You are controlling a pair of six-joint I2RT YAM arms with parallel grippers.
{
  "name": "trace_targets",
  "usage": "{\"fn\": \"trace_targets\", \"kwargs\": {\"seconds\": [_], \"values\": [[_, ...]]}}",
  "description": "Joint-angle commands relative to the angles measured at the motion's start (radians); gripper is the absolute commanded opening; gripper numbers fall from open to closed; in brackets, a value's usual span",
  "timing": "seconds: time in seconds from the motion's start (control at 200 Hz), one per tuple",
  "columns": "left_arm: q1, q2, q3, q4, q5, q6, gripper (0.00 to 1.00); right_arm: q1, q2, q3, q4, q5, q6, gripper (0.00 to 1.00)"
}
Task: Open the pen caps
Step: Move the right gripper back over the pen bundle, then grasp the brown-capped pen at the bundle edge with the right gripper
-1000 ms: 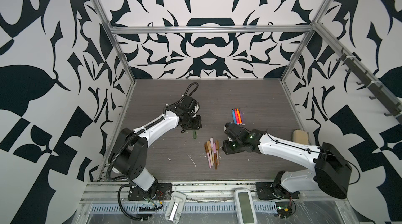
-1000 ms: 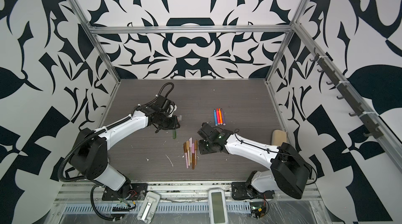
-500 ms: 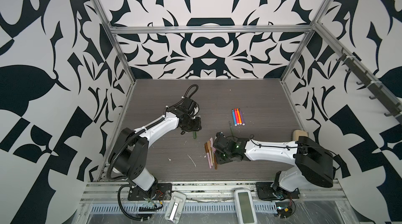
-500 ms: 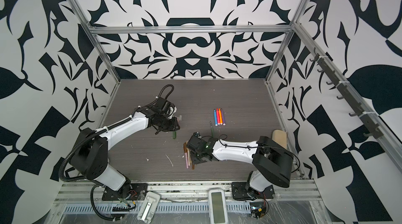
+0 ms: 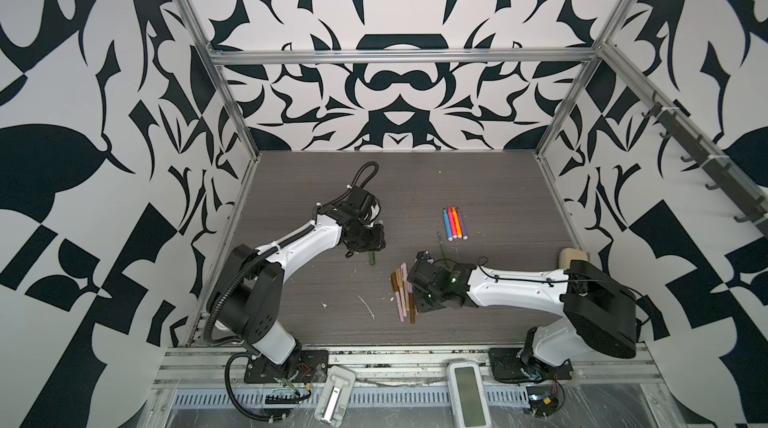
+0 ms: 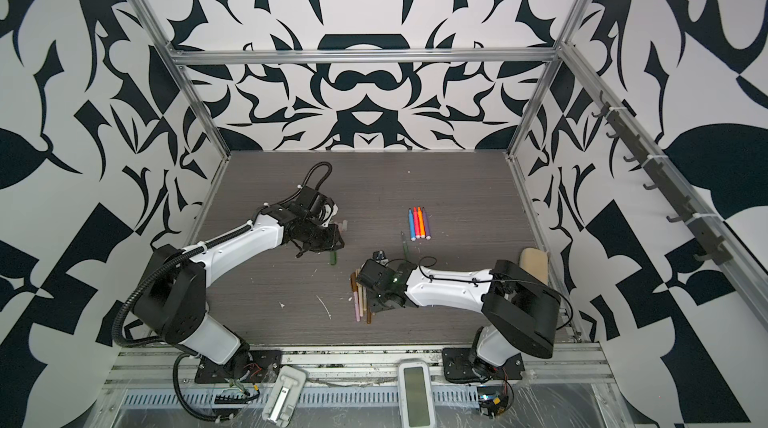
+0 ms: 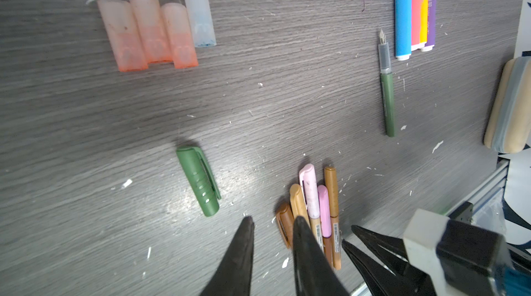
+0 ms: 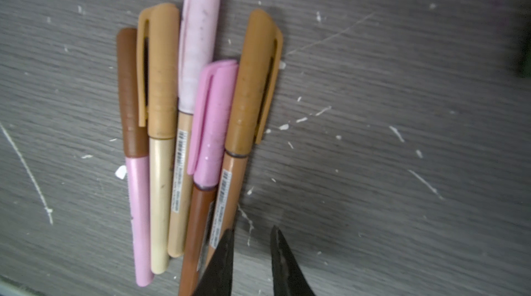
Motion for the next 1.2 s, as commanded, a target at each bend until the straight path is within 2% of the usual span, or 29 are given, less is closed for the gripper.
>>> {"fn": "trace_targets", "kwargs": {"seconds": [0.0,0.165,0.295,0.52,0.755,1.11,1.13,1.195], "values": [[-0.003,-0.028,-0.016,-0.001,0.008,-0.007,0.28,0.004,-0.024,0.007,-0.015,0.021,0.011,0.26],[-0.003,-0.03,-0.015,0.001,0.01,-0.008,0.28,0.011,-0.058,-0.016,0.087,-0.042,-0.02,0.28],[-0.003,-0.034,-0.02,0.002,0.011,-0.008,0.28,0.013,-0.04,-0.002,0.081,-0.051,-0.023,0.29],[-0.003,-0.042,-0.024,-0.003,0.008,-0.005,0.28,0.014,0.022,0.023,-0.001,-0.002,0.001,0.27],[-0.002,-0.04,-0.026,-0.002,0.008,-0.003,0.28,0.014,0.013,0.04,-0.091,0.075,0.014,0.26],[-0.003,-0.036,-0.024,-0.004,0.009,-0.004,0.28,0.024,0.019,0.051,-0.137,0.099,0.022,0.24],[-0.002,-0.036,-0.023,-0.005,0.009,-0.004,0.28,0.029,0.022,0.055,-0.145,0.139,0.021,0.24],[-0.002,-0.036,-0.021,-0.008,0.008,-0.002,0.28,0.048,0.034,0.071,-0.166,0.158,0.009,0.24]]}}
